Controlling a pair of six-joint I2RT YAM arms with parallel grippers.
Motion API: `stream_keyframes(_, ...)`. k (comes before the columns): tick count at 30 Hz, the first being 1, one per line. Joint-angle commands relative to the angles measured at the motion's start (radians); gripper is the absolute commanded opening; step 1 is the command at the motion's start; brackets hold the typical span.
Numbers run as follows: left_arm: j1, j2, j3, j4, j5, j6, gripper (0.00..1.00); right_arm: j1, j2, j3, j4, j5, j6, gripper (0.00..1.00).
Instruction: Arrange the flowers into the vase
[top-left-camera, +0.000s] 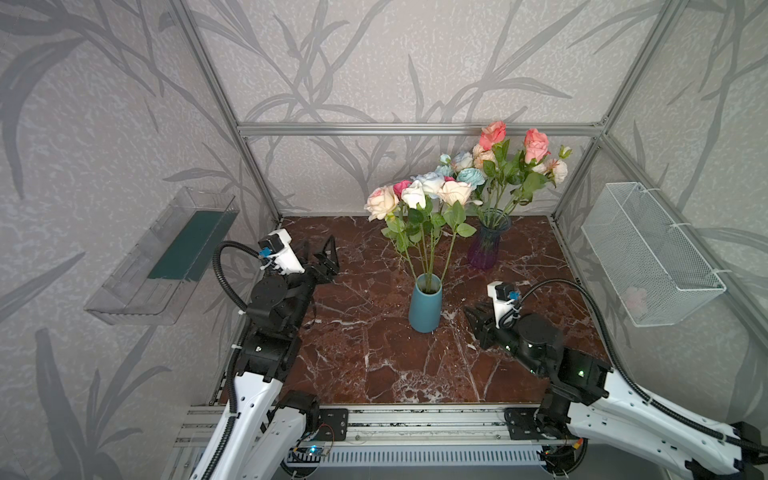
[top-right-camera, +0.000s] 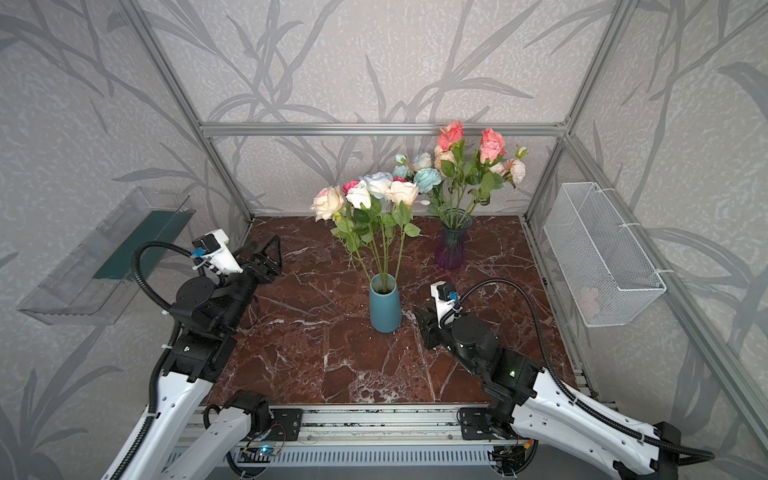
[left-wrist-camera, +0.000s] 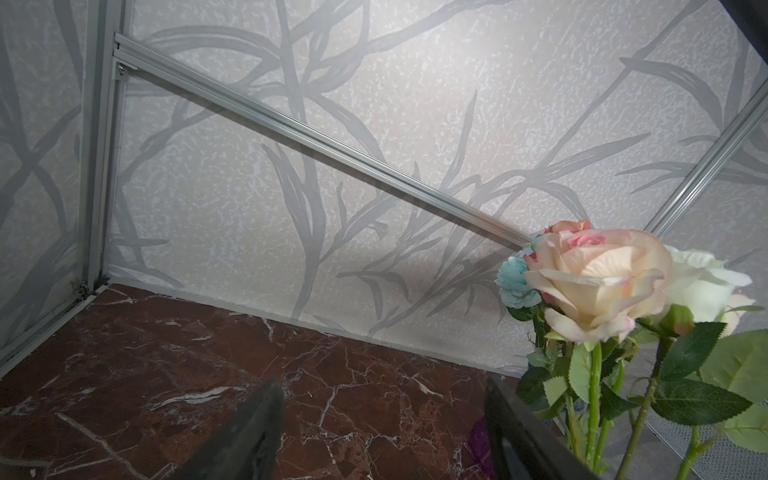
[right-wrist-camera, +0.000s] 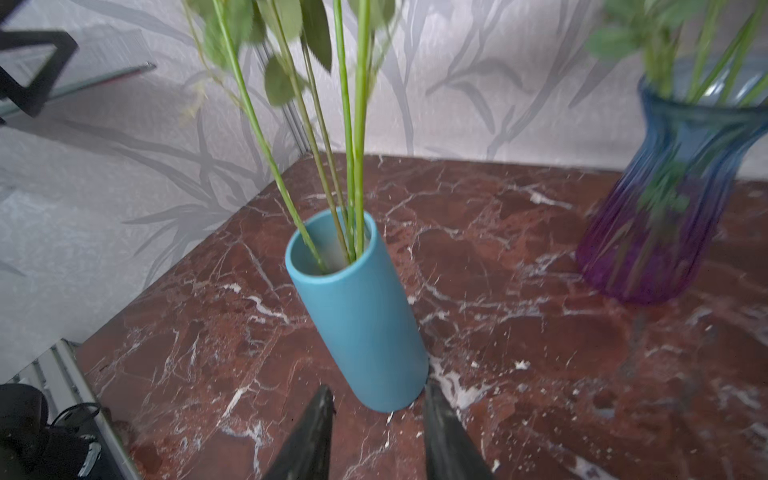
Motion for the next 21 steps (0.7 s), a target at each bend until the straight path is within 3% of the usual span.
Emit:
stream_keyframes(1, 0.004, 0.001, -0.003, 0.008, -0.038, -0.017, 0.76, -0.001, 0.046, -0.094, 0.135, -0.113, 0.135, 0.39)
stream_keyframes(7, 0.004, 0.034, -0.004, -0.005, -0.074, -0.023, 0.76, -0.025, 0.058, -0.172, 0.226, -0.088, 0.056, 0.43)
stream_keyframes(13, 0.004, 0.070, 0.000, -0.039, -0.141, -0.038, 0.77, -0.040, 0.159, -0.251, 0.400, -0.204, 0.119, 0.43)
stream_keyframes(17, 0.001, 0.100, 0.014, -0.098, -0.243, -0.071, 0.81, -0.047, 0.046, -0.233, 0.277, -0.019, 0.058, 0.47)
stream_keyframes(18, 0.000, 0.117, 0.033, -0.137, -0.282, -0.080, 0.98, -0.053, 0.000, -0.232, 0.241, 0.045, 0.033, 0.51)
stream_keyframes(21, 0.000, 0.178, 0.153, -0.388, -0.383, -0.112, 0.99, -0.062, -0.137, -0.239, 0.194, 0.225, -0.012, 0.71)
